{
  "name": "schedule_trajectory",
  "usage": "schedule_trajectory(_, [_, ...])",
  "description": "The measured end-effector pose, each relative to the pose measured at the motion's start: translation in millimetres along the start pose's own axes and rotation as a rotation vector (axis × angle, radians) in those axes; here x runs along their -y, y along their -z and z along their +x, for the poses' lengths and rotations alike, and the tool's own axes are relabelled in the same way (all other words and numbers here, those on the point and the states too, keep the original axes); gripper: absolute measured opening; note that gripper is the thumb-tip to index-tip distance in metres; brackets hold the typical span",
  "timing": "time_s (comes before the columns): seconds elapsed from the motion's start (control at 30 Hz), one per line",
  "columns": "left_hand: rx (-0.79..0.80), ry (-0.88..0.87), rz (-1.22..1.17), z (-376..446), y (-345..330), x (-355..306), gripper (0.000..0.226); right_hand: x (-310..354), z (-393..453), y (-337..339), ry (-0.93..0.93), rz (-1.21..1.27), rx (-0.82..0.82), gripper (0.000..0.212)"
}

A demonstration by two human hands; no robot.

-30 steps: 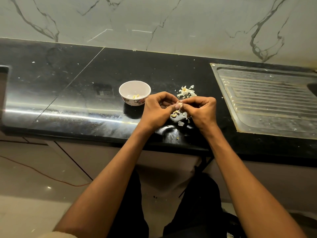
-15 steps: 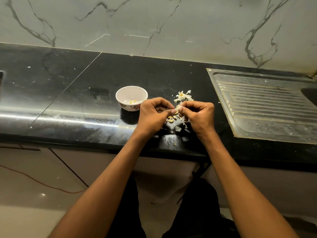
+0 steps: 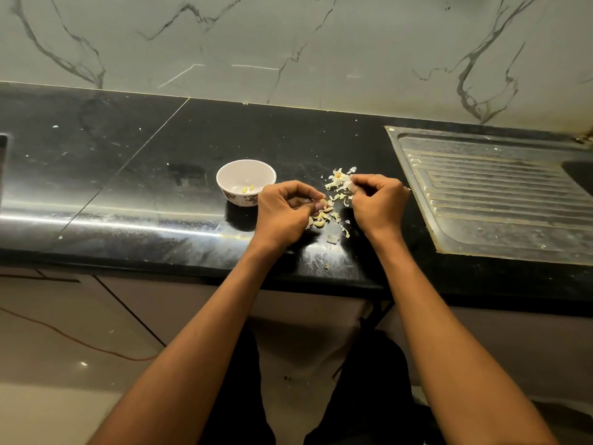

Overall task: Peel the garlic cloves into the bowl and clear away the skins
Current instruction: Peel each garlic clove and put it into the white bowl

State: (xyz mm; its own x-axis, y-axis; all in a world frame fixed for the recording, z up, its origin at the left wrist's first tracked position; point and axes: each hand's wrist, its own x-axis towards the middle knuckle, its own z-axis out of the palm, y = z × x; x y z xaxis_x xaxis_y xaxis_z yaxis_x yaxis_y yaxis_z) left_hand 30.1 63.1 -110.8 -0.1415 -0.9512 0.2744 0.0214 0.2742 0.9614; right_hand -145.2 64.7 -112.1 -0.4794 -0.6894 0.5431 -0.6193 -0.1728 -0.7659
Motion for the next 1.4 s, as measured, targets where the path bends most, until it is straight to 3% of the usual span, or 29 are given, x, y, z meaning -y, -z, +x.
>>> schedule_trajectory(0.23, [-0.037,0.028,-0.03,-0.6,-0.1,-1.4,0.012,-2.7,7.3,-4.1,0.115,-0.123,0.024,0.025])
schedule_trajectory(0.43, [-0.049,0.033,-0.042,-0.4,0.5,-2.6,0.012,2.2,0.5,-3.4,0.101,-0.096,0.016,0.017])
schedule_trajectory(0.6, [-0.105,0.012,-0.017,1.4,1.8,-1.1,0.007,8.4,-11.0,-5.3,0.17,-0.069,0.224,0.025])
schedule_trajectory(0.83, [-0.123,0.014,0.006,2.8,3.4,-0.1,0.007,9.4,-6.2,-0.9,-0.001,0.114,0.432,0.031])
schedule_trajectory(1.03, [-0.119,0.026,-0.006,2.0,2.5,-0.2,0.008,9.0,-4.2,-6.3,-0.041,-0.036,0.334,0.04])
schedule_trajectory(1.2, [-0.116,0.029,-0.005,2.0,2.9,-0.9,0.008,12.9,-8.1,4.0,-0.038,0.063,0.227,0.034])
schedule_trajectory(1.4, [-0.116,0.028,0.009,3.2,3.4,0.3,0.007,17.7,-17.3,8.3,-0.048,0.053,0.322,0.034])
